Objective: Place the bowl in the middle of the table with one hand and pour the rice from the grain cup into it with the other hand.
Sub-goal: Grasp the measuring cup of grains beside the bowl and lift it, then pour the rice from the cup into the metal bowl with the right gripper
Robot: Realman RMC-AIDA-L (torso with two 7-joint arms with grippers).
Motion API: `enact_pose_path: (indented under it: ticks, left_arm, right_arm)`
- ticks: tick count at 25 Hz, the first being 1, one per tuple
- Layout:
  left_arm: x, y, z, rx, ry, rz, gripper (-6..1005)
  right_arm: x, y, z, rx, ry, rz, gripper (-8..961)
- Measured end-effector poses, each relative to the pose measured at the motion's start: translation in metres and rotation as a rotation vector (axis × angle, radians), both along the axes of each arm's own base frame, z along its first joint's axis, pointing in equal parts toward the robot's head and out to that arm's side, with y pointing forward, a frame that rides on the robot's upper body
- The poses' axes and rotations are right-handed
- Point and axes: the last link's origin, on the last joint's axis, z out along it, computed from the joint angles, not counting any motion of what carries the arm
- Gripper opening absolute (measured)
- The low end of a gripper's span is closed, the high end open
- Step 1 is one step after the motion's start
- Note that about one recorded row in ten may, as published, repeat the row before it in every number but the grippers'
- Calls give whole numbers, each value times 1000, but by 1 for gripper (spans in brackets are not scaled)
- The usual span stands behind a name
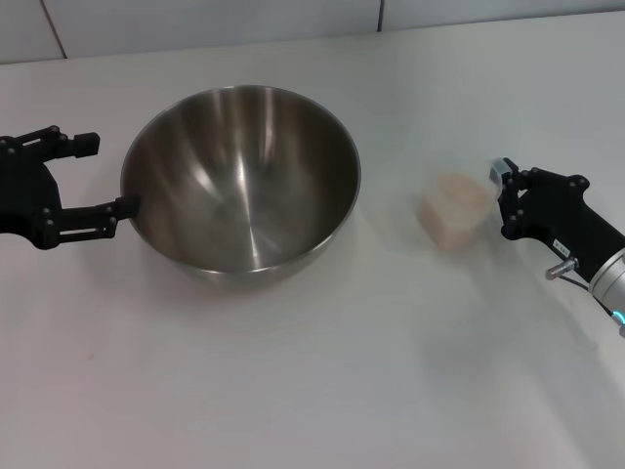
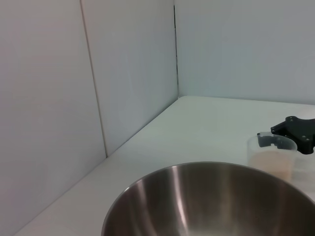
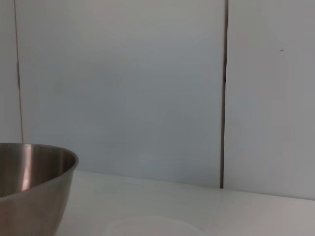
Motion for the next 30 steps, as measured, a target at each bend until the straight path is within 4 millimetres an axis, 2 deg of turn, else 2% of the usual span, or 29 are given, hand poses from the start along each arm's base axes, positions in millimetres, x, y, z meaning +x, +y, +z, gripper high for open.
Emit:
enact_pose_path:
  ticks: [1, 9, 16, 19, 20, 21, 24, 27, 28, 30]
  left_arm:
    - [0, 0, 0, -1, 0, -1, 860]
    - [0, -1, -1, -8, 7, -4, 860]
    - [0, -1, -2, -13, 9, -6, 860]
    - [0, -2, -2, -17, 9, -8, 859]
    - [0, -2, -2, -19, 9, -10, 859]
    - [0, -2, -2, -19, 9, -10, 859]
    - [0, -2, -2, -21, 10, -11, 859]
    - [0, -2, -2, -22, 11, -12, 859]
    - [0, -2, -2, -22, 11, -12, 859]
    - [0, -2, -2, -22, 11, -11, 859]
  right_arm:
    - [0, 0, 0, 1, 1, 0, 82]
    - [-3, -5, 6, 47, 29, 24, 7]
    - [-9, -5, 17, 121, 75, 61, 8]
    - [-24, 0, 23, 195, 96, 132, 8]
    - [-37, 7, 27, 251, 85, 190, 8]
    - [-37, 7, 27, 251, 85, 190, 8]
    - [-61, 23, 29, 320, 49, 278, 8]
    - [-93, 47, 24, 359, -45, 387, 8]
    - [-93, 47, 24, 359, -45, 387, 8]
    - [-110, 57, 16, 378, -140, 439, 8]
